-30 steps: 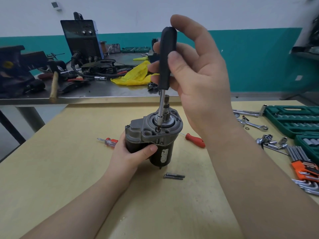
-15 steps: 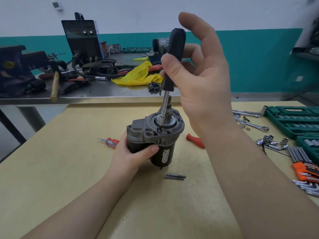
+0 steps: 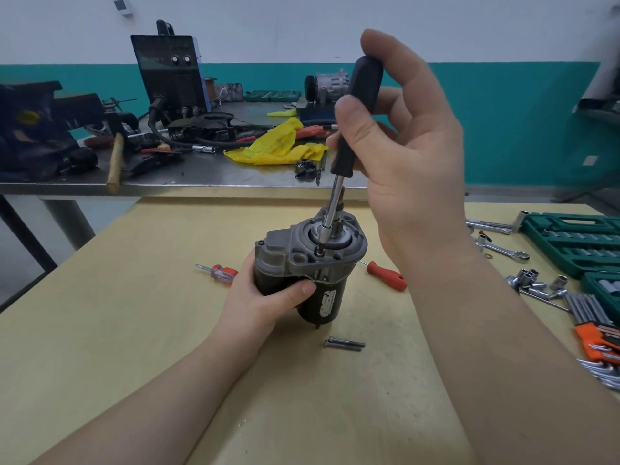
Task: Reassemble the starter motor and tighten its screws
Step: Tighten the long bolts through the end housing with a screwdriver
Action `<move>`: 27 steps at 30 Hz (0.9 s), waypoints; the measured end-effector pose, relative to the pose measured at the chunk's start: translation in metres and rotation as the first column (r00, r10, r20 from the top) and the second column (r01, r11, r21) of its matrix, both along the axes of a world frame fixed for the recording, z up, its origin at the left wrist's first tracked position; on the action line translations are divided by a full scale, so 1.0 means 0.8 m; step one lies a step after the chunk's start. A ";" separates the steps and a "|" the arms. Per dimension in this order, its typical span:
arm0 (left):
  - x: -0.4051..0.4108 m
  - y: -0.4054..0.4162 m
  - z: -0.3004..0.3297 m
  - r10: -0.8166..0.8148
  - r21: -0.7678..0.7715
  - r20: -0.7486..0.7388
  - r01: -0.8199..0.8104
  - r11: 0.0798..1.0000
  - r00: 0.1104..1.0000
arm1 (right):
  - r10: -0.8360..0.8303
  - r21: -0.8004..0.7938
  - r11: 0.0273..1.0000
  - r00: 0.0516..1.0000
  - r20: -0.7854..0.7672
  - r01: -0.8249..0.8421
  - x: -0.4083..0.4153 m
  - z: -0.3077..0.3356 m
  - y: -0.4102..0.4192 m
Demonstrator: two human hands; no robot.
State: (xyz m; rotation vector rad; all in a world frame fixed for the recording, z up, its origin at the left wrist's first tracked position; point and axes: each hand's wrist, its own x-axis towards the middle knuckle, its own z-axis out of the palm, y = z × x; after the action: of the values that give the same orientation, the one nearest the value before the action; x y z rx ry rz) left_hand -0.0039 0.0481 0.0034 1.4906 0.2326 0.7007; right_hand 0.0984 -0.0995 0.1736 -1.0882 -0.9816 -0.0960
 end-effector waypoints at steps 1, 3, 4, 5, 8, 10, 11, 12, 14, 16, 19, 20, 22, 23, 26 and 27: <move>0.000 0.000 0.000 0.001 -0.001 -0.001 -0.001 1.000 1.000 | 0.029 -0.002 1.000 0.999 -0.021 -0.029 0.001 -0.001 0.000; 0.000 0.001 0.000 0.003 -0.002 0.002 -0.003 1.000 1.000 | 0.083 -0.014 0.996 0.995 -0.053 -0.084 0.001 -0.002 -0.001; 0.000 0.002 -0.001 0.003 -0.002 0.004 -0.003 1.000 1.000 | 0.096 -0.023 0.995 0.994 -0.055 -0.097 0.000 -0.002 -0.001; 0.000 0.002 -0.001 0.003 -0.003 0.005 -0.003 1.000 1.000 | 0.099 -0.029 0.995 0.994 -0.048 -0.100 -0.001 -0.002 -0.002; 0.000 0.002 -0.002 -0.001 0.002 0.005 0.001 1.000 1.000 | 0.039 -0.032 0.999 0.999 0.000 -0.039 -0.002 0.000 -0.001; 0.000 0.002 -0.002 -0.003 0.007 0.003 0.003 1.000 1.000 | -0.004 -0.023 1.000 1.000 0.016 0.004 -0.001 0.001 0.001; 0.001 0.002 -0.002 -0.003 0.009 0.000 0.003 1.000 1.000 | -0.003 -0.019 1.000 1.000 0.008 0.003 0.000 0.001 0.001; 0.001 0.001 -0.003 -0.002 0.010 -0.002 0.002 1.000 1.000 | 0.019 -0.013 1.000 1.000 -0.011 -0.019 0.001 0.000 0.001; 0.001 0.002 -0.003 -0.003 0.012 0.000 0.003 1.000 1.000 | 0.088 -0.004 0.996 0.994 -0.067 -0.088 0.002 -0.001 0.000; 0.001 0.002 -0.002 -0.005 0.006 0.002 0.005 1.000 1.000 | 0.114 -0.008 0.993 0.989 -0.090 -0.115 0.002 -0.001 -0.002; 0.000 0.002 -0.003 -0.013 -0.007 0.000 0.013 1.000 1.000 | 0.067 -0.007 0.998 0.997 -0.041 -0.067 -0.001 0.001 -0.003; 0.000 0.002 -0.003 -0.012 -0.011 -0.001 0.012 1.000 1.000 | 0.034 -0.004 0.999 0.999 -0.020 -0.034 -0.001 0.001 -0.003; 0.000 0.002 -0.004 -0.009 -0.008 -0.005 0.009 1.000 1.000 | -0.002 0.002 1.000 1.000 0.006 0.002 -0.001 0.001 -0.001; 0.001 0.002 -0.004 -0.006 -0.004 -0.005 0.006 1.000 1.000 | 0.001 0.000 1.000 1.000 0.008 -0.001 -0.001 0.000 0.000; 0.000 0.003 -0.005 0.005 -0.004 -0.004 -0.005 1.000 1.000 | 0.084 -0.016 0.996 0.996 -0.039 -0.084 -0.003 -0.002 0.001; 0.001 0.003 -0.006 0.005 -0.008 -0.003 -0.005 1.000 1.000 | 0.107 -0.024 0.994 0.993 -0.049 -0.109 -0.003 -0.002 0.000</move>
State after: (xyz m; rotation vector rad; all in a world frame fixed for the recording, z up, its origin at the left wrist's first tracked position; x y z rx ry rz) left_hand -0.0034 0.0506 -0.0013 1.4838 0.2414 0.7006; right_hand 0.0957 -0.0993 0.1721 -1.0553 -0.9993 0.0312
